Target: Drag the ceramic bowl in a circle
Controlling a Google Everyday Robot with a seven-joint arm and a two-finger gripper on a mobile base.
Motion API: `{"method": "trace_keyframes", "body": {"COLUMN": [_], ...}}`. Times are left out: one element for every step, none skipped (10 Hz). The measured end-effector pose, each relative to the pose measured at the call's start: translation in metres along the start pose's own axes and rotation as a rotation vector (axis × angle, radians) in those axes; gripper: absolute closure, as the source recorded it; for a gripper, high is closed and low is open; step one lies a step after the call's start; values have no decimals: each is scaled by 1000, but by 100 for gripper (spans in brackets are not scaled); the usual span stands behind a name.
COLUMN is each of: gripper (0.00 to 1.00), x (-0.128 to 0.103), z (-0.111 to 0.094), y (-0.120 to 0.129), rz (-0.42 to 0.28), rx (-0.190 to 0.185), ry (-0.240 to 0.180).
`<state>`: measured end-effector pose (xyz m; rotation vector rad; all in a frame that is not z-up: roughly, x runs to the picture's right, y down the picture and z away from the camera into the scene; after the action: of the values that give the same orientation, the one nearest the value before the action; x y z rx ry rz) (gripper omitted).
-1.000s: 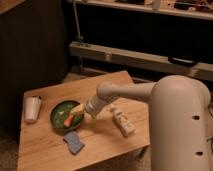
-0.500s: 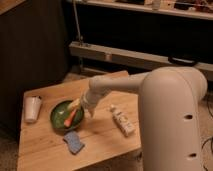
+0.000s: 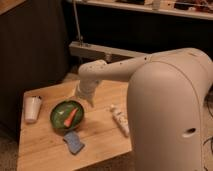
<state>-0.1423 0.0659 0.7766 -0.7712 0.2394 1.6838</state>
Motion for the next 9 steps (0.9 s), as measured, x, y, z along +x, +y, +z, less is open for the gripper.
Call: {"method": "trace_keyframes", "body": {"gripper": [20,20,20,20,20,20,20,23,31], "x": [0,-1,-1,0,2,1,1,1,1], "z": [4,12,24,37,60,79,91,105,115], "y": [-3,-11,-19,-23,-29,-37,-40,-44,-42], "rz": [2,9,11,12,13,14,16,17,10], "rx": [21,35,43,42,40,28,15,1,-9], "ry": [-12,-20,-22,-17,-3,12,24,38,46]}}
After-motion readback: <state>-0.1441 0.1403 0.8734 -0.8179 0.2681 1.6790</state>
